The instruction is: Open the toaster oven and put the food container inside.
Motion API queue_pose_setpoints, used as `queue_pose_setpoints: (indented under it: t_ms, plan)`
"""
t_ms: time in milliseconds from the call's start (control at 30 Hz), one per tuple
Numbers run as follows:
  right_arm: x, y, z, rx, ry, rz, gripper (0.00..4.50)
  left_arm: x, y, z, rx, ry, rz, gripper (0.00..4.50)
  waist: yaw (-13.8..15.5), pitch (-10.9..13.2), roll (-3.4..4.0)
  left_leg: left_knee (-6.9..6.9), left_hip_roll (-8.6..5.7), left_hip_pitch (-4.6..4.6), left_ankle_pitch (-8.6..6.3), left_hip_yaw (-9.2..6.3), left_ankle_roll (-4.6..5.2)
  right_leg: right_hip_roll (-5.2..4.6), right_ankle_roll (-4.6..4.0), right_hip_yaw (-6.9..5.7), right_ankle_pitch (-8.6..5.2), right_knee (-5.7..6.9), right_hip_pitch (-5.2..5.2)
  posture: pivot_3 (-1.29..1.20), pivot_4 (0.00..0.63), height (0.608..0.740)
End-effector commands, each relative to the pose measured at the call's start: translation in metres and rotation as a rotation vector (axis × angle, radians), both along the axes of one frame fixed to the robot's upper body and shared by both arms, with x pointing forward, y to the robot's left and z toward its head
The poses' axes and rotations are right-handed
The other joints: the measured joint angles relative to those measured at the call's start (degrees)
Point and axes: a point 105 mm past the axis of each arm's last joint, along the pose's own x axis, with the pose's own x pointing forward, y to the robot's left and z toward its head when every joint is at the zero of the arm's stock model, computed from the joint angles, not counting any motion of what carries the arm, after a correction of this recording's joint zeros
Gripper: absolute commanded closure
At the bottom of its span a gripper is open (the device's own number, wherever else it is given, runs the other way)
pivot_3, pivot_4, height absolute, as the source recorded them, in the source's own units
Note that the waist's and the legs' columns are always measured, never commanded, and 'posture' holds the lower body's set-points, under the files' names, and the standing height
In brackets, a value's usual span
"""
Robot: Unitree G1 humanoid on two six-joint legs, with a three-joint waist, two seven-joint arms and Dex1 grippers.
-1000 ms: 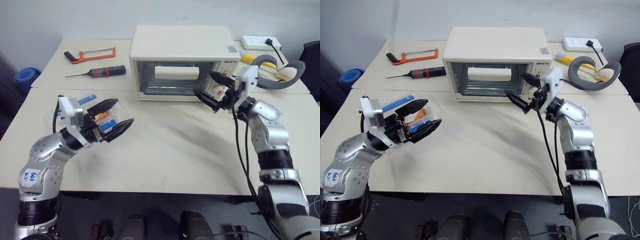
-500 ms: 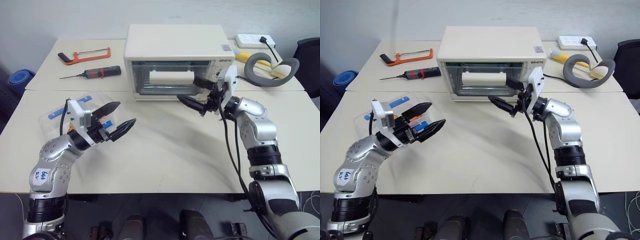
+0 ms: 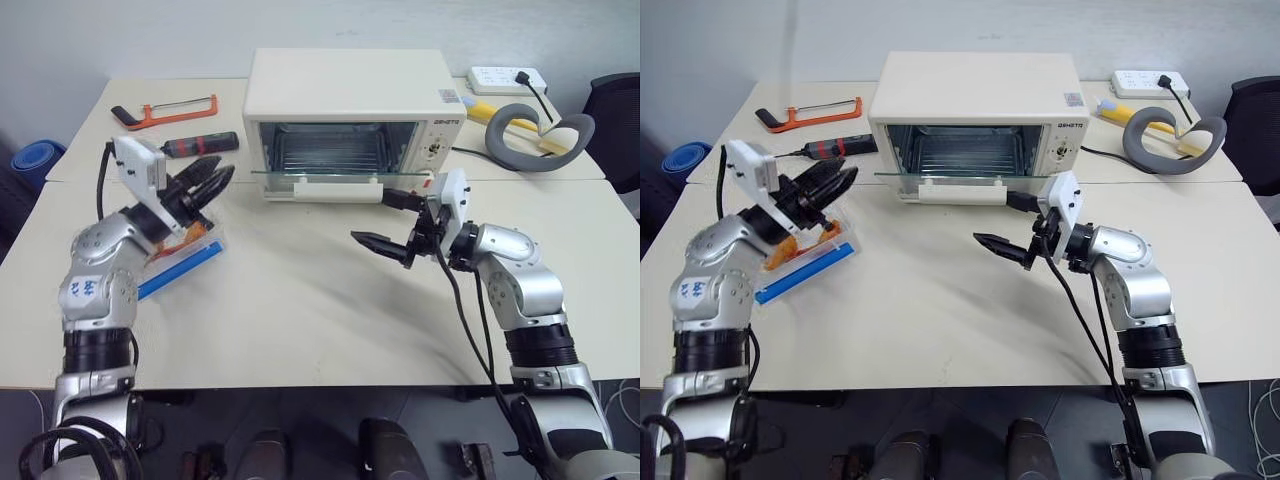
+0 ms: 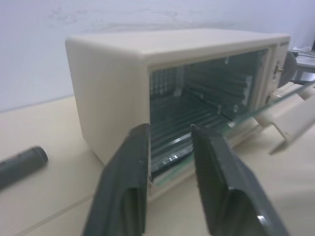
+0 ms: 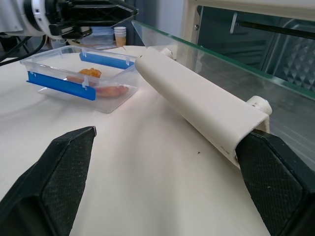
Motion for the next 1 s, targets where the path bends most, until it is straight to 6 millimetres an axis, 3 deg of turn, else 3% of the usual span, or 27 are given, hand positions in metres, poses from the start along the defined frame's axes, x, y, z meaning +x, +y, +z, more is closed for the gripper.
queue_pose_setpoints:
  t_ms: [33,267,433,567,733,900,1000]
  plan:
    - [-0.011,0.015,0.019,-0.004,-0.104,0.059,0.00,0.009,-0.014,0.005,0.043,-0.044,-0.043,4.42,0.0,0.0,0.00,0.00,-0.01,0.00,0.00,0.01,0.00,0.00,0.00,0.00,0.00,0.00,0.00,0.00,0.150,0.740]
    - [-0.014,0.002,0.013,-0.020,-0.136,0.006,0.00,0.022,-0.035,-0.002,0.083,-0.039,-0.132,4.49,-0.1,0.0,-0.02,-0.07,-0.01,-0.01,0.00,0.06,0.00,0.00,0.01,0.00,0.01,0.01,-0.08,0.00,0.150,0.740]
    - [-0.021,-0.045,0.005,-0.006,-0.191,-0.153,0.00,0.023,-0.046,-0.007,0.101,-0.034,-0.197,4.49,0.4,0.1,-0.10,0.02,-0.03,-0.07,0.00,0.05,0.01,-0.02,0.06,-0.01,0.03,0.00,-0.06,0.00,0.150,0.740]
    - [-0.042,-0.080,-0.012,-0.035,-0.174,-0.222,0.00,0.016,-0.051,-0.015,0.142,-0.020,-0.264,4.49,1.1,0.1,-0.14,0.15,-0.08,-0.08,-0.02,0.05,0.05,-0.05,0.15,-0.01,0.08,-0.02,0.02,0.00,0.150,0.740]
    - [-0.071,-0.127,-0.040,-0.107,-0.128,-0.357,0.00,-0.003,-0.058,-0.046,0.376,0.020,-0.366,4.49,1.7,0.1,-0.14,0.15,-0.07,-0.06,-0.04,0.11,0.07,-0.05,0.16,0.02,0.08,-0.07,0.07,0.00,0.150,0.740]
    - [-0.088,-0.132,-0.047,-0.152,-0.121,-0.359,0.00,-0.015,-0.059,-0.075,0.573,0.065,-0.378,4.49,1.6,0.1,-0.14,0.24,-0.05,-0.04,-0.03,0.13,0.09,-0.04,0.17,0.06,0.09,-0.02,0.09,0.00,0.150,0.740]
    - [-0.093,-0.130,-0.047,-0.141,-0.112,-0.347,0.00,-0.014,-0.063,-0.077,0.580,0.083,-0.357,4.49,1.8,0.1,-0.14,0.27,-0.04,-0.01,-0.03,0.14,0.09,-0.04,0.17,0.08,0.09,0.02,0.10,0.00,0.150,0.740]
